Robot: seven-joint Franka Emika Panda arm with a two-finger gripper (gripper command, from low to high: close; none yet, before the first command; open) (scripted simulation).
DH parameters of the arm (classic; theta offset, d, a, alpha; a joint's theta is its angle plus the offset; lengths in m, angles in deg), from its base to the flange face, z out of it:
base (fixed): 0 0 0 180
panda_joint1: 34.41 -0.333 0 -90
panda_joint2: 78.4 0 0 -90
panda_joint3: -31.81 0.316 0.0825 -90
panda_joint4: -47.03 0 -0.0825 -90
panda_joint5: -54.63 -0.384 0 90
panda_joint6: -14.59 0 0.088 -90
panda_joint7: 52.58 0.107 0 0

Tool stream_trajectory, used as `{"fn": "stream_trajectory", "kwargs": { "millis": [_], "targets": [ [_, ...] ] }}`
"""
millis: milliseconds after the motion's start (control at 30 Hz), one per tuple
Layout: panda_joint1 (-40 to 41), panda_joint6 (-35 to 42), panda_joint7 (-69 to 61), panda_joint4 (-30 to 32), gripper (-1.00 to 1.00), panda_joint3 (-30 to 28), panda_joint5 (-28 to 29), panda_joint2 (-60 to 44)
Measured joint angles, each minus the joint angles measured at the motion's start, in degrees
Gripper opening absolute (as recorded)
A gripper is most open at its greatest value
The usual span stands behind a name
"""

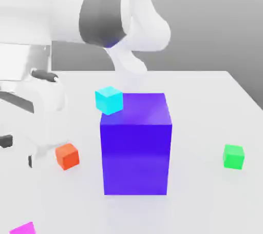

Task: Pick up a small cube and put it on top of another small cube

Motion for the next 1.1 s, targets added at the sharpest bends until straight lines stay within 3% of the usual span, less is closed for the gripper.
{"fn": "stream_trajectory", "kwargs": {
  "millis": [367,400,600,767,1100],
  "targets": [
    [3.58,-8.78,4.17,-3.72,0.0,-0.9,-5.26,-22.92],
    [3.72,-9.79,4.06,-4.03,-1.0,-0.74,-5.45,-24.28],
    [3.79,-10.39,3.98,-4.19,-1.0,-0.64,-5.58,-24.95],
    [2.94,-4.64,4.5,-2.27,-1.0,-1.36,-4.54,-17.32],
    [-7.3,-5.71,-9.59,10.97,-1.0,13.96,-2.16,-4.68]
  ]
}}
